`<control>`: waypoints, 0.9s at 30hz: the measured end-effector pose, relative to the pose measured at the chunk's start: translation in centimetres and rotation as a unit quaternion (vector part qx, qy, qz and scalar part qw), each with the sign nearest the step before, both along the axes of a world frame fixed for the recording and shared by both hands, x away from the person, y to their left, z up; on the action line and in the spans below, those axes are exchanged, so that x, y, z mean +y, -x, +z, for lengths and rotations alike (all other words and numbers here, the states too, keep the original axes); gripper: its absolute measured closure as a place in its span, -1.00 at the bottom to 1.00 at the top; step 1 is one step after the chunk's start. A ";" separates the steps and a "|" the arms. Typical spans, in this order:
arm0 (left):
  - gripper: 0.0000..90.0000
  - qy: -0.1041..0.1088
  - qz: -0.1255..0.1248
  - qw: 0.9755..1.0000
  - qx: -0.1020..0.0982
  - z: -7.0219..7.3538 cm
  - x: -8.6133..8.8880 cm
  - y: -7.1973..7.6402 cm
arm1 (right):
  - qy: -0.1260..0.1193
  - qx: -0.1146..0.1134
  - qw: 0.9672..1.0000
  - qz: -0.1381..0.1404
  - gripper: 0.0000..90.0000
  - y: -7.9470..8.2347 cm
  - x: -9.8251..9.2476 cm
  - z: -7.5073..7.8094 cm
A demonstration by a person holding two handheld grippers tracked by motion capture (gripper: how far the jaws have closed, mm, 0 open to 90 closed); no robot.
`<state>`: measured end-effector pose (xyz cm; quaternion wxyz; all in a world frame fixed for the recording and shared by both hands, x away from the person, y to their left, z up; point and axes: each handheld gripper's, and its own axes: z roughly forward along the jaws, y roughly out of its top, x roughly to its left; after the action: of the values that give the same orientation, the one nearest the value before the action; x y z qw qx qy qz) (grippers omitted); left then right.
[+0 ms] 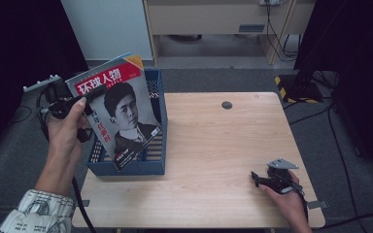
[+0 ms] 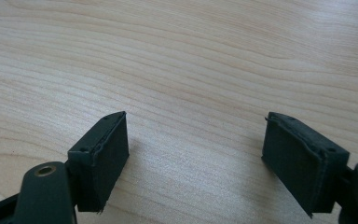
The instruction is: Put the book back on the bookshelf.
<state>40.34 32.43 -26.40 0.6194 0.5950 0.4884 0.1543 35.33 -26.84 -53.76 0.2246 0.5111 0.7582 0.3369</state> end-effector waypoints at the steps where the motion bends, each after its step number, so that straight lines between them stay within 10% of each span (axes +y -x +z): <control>1: 0.93 0.000 0.001 1.000 0.000 0.0 0.0 0.0 | 0.000 0.000 1.000 0.000 -0.50 0.0 0.0 0.0; 27: 0.93 0.006 0.018 1.000 -0.007 0.7 2.1 0.3 | -0.001 0.000 1.000 0.001 -0.50 0.0 0.0 0.0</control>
<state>40.01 34.53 -25.72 0.6235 0.5813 0.4958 0.1660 35.37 -26.83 -53.76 0.2239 0.5101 0.7587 0.3377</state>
